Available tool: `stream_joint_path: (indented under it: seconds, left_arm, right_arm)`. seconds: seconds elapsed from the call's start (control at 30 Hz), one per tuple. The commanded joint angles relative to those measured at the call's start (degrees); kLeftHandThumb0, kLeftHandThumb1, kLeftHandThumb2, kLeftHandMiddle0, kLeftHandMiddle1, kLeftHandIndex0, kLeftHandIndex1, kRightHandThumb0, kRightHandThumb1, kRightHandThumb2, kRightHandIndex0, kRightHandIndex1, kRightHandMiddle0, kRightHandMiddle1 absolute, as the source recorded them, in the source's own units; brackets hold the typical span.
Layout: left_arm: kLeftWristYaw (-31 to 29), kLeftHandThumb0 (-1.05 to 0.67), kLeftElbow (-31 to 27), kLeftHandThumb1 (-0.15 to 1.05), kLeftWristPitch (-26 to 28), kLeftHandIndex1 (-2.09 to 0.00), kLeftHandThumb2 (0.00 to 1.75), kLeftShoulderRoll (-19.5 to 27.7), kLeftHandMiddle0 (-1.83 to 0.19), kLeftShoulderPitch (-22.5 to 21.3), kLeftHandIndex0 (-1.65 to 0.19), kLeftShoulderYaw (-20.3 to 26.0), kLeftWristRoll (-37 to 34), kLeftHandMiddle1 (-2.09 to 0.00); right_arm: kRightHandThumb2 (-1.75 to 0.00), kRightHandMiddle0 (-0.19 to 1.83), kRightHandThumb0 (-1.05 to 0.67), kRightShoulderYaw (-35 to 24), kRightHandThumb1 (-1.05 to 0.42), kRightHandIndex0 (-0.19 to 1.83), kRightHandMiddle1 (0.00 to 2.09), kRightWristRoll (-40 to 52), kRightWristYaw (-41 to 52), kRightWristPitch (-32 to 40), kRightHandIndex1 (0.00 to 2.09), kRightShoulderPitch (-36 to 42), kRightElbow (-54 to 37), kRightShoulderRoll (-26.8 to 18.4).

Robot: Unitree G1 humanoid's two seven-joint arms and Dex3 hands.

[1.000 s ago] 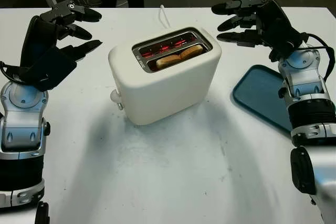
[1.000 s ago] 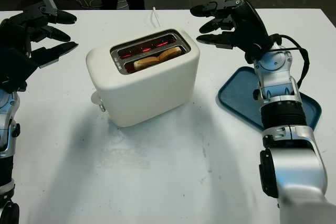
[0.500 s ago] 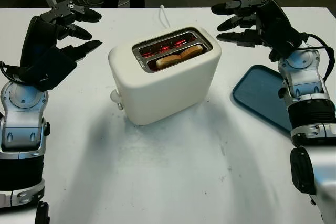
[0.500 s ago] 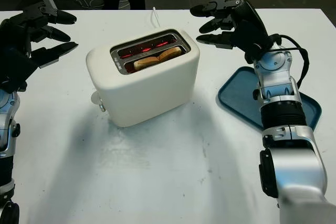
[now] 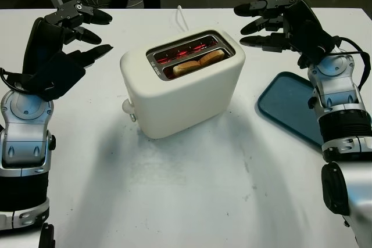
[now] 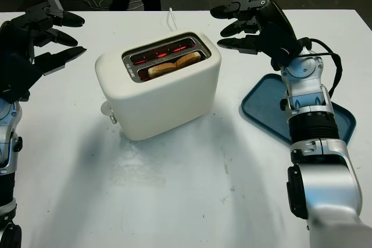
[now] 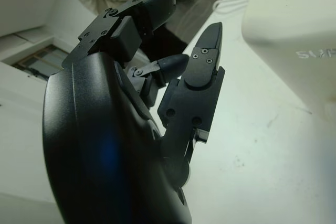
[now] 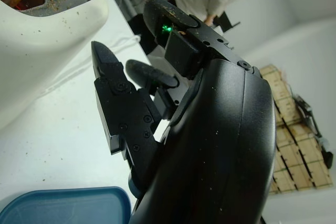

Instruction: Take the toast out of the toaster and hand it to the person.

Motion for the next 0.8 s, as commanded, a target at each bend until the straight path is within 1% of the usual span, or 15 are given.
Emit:
stream_joint_path:
  seconds: [0.0, 0.13, 0.43, 0.57, 0.7, 0.77]
  left_arm:
    - [0.3, -0.17, -0.5, 0.85, 0.2, -0.81, 0.00, 0.0, -0.42, 0.1, -0.49, 0.0, 0.2, -1.22]
    - [0.2, -0.17, -0.6, 0.86, 0.3, -0.81, 0.01, -0.2, -0.43, 0.1, -0.49, 0.3, -0.4, -1.22]
    - [0.4, -0.19, -0.5, 0.85, 0.1, -0.81, 0.00, -0.1, -0.43, 0.1, -0.50, 0.1, 0.1, -1.22]
    - [0.3, -0.15, -0.4, 0.85, 0.3, -0.82, 0.00, -0.3, -0.43, 0.0, -0.49, 0.3, -0.4, -1.22]
    - [0.3, -0.20, -0.2, 0.85, -0.2, -0.82, 0.00, 0.1, -0.43, 0.0, -0.50, 0.0, 0.2, -1.23]
    - [0.0, -0.19, -0.2, 0.85, -0.1, -0.82, 0.00, -0.1, -0.42, -0.1, -0.49, 0.2, -0.4, -1.22]
  right_arm:
    - [0.00, 0.91, -0.12, -0.1, -0.76, 0.69, 0.01, 0.2, -0.4, 0.0, 0.70, -0.5, -0.7, 0.0]
    - [0.00, 0.91, -0.10, -0.2, -0.76, 0.69, 0.01, 0.6, -0.2, 0.4, 0.70, -0.5, -0.6, 0.1]
    - [0.00, 0.92, -0.11, -0.1, -0.76, 0.70, 0.01, 0.3, -0.2, -0.3, 0.70, -0.5, -0.3, -0.1]
    - [0.00, 0.92, -0.12, -0.2, -0.76, 0.70, 0.01, 0.5, -0.1, -0.3, 0.70, -0.5, -0.3, 0.0]
    - [0.00, 0.92, -0.11, -0.1, -0.76, 0.70, 0.01, 0.3, -0.3, -0.1, 0.70, -0.5, -0.5, 0.0]
    - [0.00, 0.91, -0.09, -0.3, -0.76, 0.69, 0.01, 0.8, 0.0, -0.2, 0.70, -0.6, -0.2, 0.1]
